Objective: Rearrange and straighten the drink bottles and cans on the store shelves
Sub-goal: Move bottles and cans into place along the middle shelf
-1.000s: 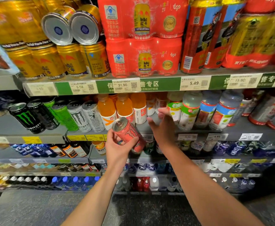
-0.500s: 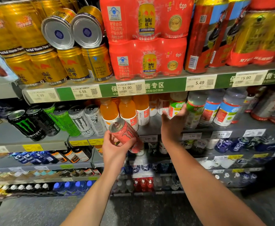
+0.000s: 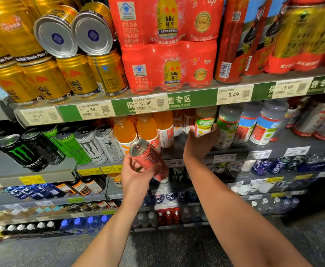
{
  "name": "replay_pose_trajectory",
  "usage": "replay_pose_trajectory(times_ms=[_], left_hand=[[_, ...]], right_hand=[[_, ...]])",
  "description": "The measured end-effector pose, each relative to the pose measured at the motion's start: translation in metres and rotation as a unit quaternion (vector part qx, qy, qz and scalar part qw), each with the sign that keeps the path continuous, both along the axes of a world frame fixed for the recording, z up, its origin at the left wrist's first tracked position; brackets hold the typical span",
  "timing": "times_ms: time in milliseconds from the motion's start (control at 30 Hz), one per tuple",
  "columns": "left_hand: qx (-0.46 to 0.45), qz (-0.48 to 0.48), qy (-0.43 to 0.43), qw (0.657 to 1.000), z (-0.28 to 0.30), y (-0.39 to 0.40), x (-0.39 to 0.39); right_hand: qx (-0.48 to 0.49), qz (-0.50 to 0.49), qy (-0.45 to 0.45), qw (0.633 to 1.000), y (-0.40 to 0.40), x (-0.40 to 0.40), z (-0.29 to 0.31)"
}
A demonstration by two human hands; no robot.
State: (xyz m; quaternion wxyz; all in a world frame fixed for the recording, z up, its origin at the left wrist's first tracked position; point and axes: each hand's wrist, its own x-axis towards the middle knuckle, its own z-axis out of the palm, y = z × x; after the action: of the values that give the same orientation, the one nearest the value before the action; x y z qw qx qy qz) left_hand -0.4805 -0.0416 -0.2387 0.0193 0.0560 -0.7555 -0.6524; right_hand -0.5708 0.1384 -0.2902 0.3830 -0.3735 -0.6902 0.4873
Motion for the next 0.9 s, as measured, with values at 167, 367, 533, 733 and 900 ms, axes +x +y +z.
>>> replay_pose_trajectory(times_ms=[167,367,533,733,900], left_hand=[[0.002,0.0,0.011,1.0,-0.004,-0.007,-0.004],[-0.007,-0.005,0.008,1.0,-0.008,-0.015,-0.009],[0.001,-0.014,0.006,1.0,-0.013,-0.018,-0.014],[-0.009,-0.019,0.012,1.0,-0.018,-0.011,-0.016],[-0.011,-0.024,0.021,0.999,-0.017,-0.004,-0.012]], right_hand=[[0.008,-0.022,-0.049,0.999,0.004,-0.003,-0.002],[0.0,-0.009,-0.061,0.998,0.005,-0.002,-0.002],[0.046,0.028,-0.03,0.998,0.019,0.018,-0.007],[0.098,0.06,-0.023,0.993,0.029,0.04,-0.014],[0.138,0.033,-0.041,0.989,0.025,0.046,-0.009]])
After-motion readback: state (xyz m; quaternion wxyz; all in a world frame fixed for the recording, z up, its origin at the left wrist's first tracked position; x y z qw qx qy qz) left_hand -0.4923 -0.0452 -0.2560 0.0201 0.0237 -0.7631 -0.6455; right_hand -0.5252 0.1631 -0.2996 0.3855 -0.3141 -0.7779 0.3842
